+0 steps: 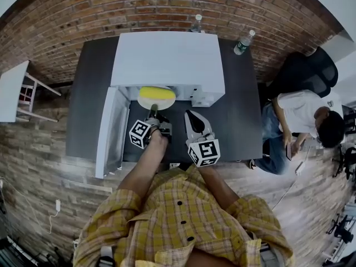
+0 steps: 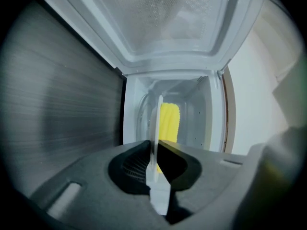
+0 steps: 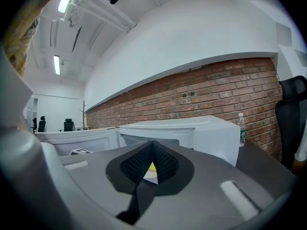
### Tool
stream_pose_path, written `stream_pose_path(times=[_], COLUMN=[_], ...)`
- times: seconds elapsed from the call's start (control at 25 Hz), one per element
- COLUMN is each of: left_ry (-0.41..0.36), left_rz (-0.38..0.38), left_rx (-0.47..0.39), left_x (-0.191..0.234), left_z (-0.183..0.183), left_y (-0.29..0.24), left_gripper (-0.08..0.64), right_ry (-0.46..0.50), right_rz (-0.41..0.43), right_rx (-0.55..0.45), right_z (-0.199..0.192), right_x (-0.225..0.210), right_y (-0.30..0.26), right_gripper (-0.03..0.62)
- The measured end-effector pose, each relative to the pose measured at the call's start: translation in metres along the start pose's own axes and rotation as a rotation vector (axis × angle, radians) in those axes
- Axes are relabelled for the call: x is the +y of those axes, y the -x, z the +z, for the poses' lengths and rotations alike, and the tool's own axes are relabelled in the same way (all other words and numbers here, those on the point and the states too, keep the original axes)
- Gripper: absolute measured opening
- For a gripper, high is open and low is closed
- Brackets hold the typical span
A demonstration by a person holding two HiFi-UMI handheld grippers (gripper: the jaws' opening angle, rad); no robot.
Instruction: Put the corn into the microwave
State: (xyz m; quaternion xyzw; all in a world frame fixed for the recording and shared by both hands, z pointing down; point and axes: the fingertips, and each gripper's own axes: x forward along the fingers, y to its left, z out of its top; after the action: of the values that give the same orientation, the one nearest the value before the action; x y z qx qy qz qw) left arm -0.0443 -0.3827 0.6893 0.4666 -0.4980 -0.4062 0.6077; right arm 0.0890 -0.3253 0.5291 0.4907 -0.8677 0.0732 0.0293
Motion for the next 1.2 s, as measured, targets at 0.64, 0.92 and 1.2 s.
stream_pose_path(times=[0.64, 0.92, 1.2], left_ry=[0.02, 0.023, 0.022], left_rz=[0.064, 0.079, 0.088], left_rx=[-0.011, -0.008, -0.007], left_x=[0.023, 0.025, 0.024], left_z=[0.009, 0.009, 0.014], left_y=[-0.032, -0.042, -0.052], left_gripper=[0.038, 0.037, 0.035], right_ry=[0.017, 0.006, -0.004], right_rz=[0.019, 0.016, 0.014], right_rx=[0.011, 0.006, 0.017], right_z=[-0.003, -0.002, -0.005], right_x=[-0.001, -0.005, -0.008], right_y=[-0.004, -0.007, -0.012], right_gripper=[-0.005, -0.005, -0.005])
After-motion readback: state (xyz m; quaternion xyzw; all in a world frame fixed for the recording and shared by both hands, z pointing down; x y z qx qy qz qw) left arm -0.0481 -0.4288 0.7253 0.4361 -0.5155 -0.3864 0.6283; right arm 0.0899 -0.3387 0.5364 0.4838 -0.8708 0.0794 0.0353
